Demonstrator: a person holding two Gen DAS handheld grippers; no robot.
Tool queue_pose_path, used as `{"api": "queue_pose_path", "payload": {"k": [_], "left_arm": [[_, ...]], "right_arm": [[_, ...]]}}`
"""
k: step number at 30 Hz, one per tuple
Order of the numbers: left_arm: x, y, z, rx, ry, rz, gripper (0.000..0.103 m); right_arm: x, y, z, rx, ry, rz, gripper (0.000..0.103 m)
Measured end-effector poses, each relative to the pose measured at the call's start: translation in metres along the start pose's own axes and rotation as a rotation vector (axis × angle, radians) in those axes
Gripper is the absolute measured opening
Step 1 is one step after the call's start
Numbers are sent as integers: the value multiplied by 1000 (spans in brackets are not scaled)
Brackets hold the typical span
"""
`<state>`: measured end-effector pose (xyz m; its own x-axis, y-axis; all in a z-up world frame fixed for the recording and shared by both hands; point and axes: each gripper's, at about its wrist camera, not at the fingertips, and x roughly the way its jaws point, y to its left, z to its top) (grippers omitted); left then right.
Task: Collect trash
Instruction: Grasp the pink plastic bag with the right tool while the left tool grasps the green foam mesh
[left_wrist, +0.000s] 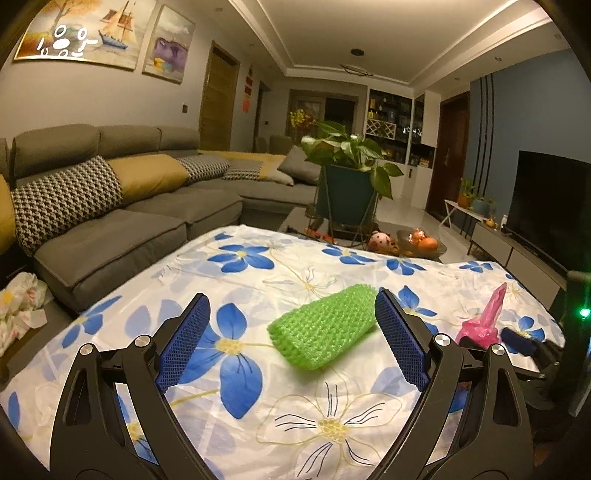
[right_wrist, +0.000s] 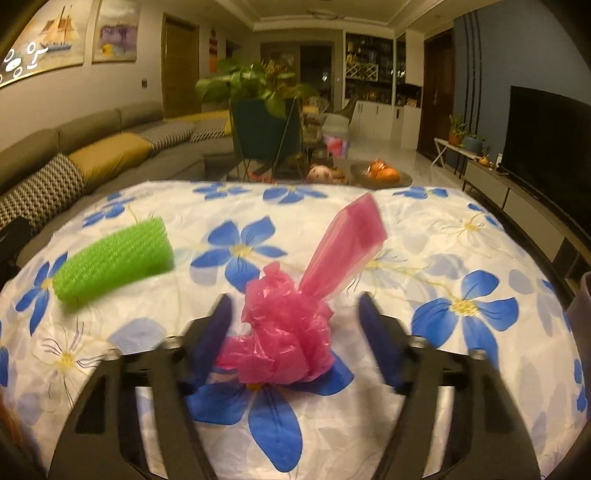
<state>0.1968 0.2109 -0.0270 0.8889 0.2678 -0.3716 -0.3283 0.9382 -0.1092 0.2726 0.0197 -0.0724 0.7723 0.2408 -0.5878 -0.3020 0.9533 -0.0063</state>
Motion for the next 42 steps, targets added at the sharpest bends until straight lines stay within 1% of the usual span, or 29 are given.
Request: {"api": "queue_pose_path", "payload": {"k": [1,2,3,5,8,11,17,19,21,22,24,26,27,28,29,30,31,32,33,34,36,42], "left_arm": [[1,0,0,0,5,-5,89],[2,-1,-1,2,11,-8,89],[4,-2,-1,3,20,-13,89],[8,-3,-1,-1,33,-28,89],[17,-6,-1,-16,62,-49,89],[25,-11,-2,1,76,-54,89],[57,-12,-3,-6,173,-56,88],[67,-13,-5,0,211,-54,83],[76,-15,-10,13,259,-48,80],[80,-16,-12,19,276,-47,76],[84,-16,-15,24,298,-43,71],[84,-17,-15,29,300,-49,63],[84,-17,-16,33,302,-55,53],[84,-19,-16,38,303,-58,45],[84,-20,-16,44,303,-59,43],[82,-21,-16,49,298,-60,35],[81,-22,-16,52,294,-64,25],[77,-23,-15,55,286,-71,23],[74,-24,-14,58,276,-76,17],[71,-26,-14,59,266,-79,14],[61,-30,-12,68,233,-83,12],[25,-42,-3,63,165,-126,11]], "right_arm": [[1,1,-1,-2,7,3,49],[2,1,-1,-2,13,8,41],[1,0,0,0,9,12,37],[-6,-1,0,9,-24,21,35],[-27,-8,1,36,-97,19,34],[-50,-16,0,57,-152,24,34],[-86,-36,-7,98,-201,51,34],[-95,-44,-10,114,-211,59,34],[-101,-46,-13,118,-213,62,34],[-104,-46,-15,118,-215,61,34],[-109,-48,-18,111,-215,65,34],[-114,-49,-20,104,-213,65,34],[-116,-50,-21,103,-212,66,34],[-117,-51,-21,103,-212,65,34],[-120,-52,-23,102,-215,61,34],[-122,-55,-23,102,-217,58,34],[-124,-55,-24,103,-218,55,34],[-128,-58,-25,104,-220,52,34],[-131,-60,-26,105,-222,49,34],[-134,-62,-27,106,-224,46,34],[-138,-66,-29,106,-228,41,34],[-153,-73,-34,109,-244,27,34]]}}
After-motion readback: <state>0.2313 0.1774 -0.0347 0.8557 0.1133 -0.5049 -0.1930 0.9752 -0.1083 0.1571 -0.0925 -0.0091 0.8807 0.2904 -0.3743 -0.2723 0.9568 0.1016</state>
